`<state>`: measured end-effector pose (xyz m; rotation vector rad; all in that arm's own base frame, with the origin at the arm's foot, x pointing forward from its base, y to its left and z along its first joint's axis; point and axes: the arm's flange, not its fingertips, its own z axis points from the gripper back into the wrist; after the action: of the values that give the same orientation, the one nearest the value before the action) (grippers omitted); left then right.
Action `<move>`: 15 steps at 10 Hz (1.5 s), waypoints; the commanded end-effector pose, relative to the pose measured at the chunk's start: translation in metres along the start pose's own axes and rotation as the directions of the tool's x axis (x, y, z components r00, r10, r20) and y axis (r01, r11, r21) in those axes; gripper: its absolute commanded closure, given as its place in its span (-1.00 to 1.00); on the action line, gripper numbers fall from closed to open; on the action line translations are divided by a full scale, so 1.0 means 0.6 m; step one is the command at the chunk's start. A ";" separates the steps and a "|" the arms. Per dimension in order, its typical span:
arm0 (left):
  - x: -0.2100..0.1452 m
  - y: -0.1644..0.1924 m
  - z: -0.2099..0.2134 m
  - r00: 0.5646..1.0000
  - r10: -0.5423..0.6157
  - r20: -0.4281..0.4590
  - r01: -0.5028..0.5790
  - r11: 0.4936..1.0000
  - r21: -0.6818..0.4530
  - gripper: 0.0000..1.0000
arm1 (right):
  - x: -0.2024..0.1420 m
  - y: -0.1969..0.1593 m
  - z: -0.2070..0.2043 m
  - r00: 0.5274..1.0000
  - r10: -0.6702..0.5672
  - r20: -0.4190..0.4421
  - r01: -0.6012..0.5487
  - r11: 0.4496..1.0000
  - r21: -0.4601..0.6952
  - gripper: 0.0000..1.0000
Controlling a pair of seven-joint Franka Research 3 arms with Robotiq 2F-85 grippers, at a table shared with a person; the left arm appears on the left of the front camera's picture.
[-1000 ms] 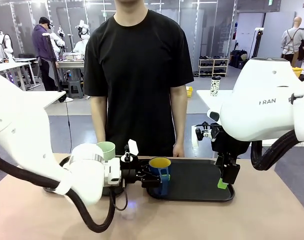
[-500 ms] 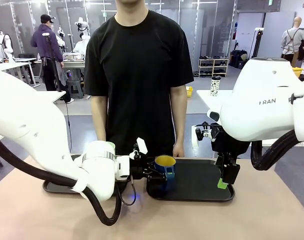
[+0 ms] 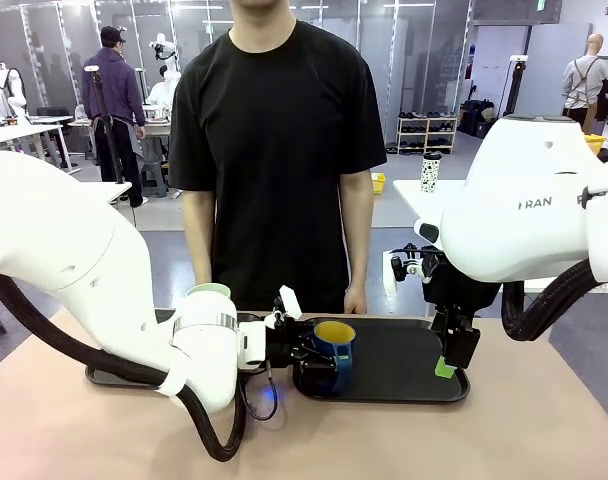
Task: Sort and store the cups by type.
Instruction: Pick up the Handle plastic cup and place it into the empty Flat Tray.
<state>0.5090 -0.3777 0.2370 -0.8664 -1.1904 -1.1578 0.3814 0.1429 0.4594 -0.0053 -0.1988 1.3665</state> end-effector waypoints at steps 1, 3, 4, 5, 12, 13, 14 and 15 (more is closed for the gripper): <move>-0.034 -0.017 -0.002 0.999 -0.046 0.014 0.045 0.999 0.028 -0.54 | 0.000 0.000 0.002 1.000 0.000 -0.001 0.000 1.000 -0.003 -1.00; -0.033 -0.018 -0.002 0.998 -0.054 0.019 0.054 0.998 0.020 -0.54 | 0.000 0.000 0.002 1.000 0.000 -0.001 0.000 1.000 -0.003 -1.00; -0.032 -0.020 0.000 0.998 -0.052 0.018 0.051 0.999 0.015 -0.54 | 0.000 0.000 0.002 1.000 0.000 -0.001 0.000 1.000 -0.003 -1.00; -0.033 -0.021 0.002 0.999 -0.046 0.022 0.046 0.999 0.010 -0.54 | 0.000 0.000 0.002 1.000 0.000 -0.001 0.000 1.000 -0.003 -1.00; -0.032 -0.024 0.022 0.999 -0.033 0.034 0.033 0.999 0.007 -1.00 | 0.000 0.000 0.002 1.000 0.000 -0.001 0.000 1.000 -0.003 -1.00; -0.030 -0.024 0.025 0.999 -0.035 0.033 0.035 0.999 0.012 -1.00 | 0.000 0.000 0.002 1.000 0.000 -0.001 0.000 1.000 -0.003 -1.00; -0.027 -0.025 0.029 0.999 -0.042 0.033 0.042 0.999 0.023 -1.00 | 0.000 0.000 0.002 1.000 0.000 -0.001 0.000 1.000 -0.003 -1.00; -0.026 -0.027 0.033 0.999 -0.042 0.030 0.041 0.999 0.027 -1.00 | 0.000 0.000 0.002 1.000 0.000 -0.001 0.000 1.000 -0.003 -1.00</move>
<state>0.5058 -0.3650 0.2297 -0.8676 -1.1963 -1.1735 0.3814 0.1429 0.4594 -0.0053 -0.1988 1.3665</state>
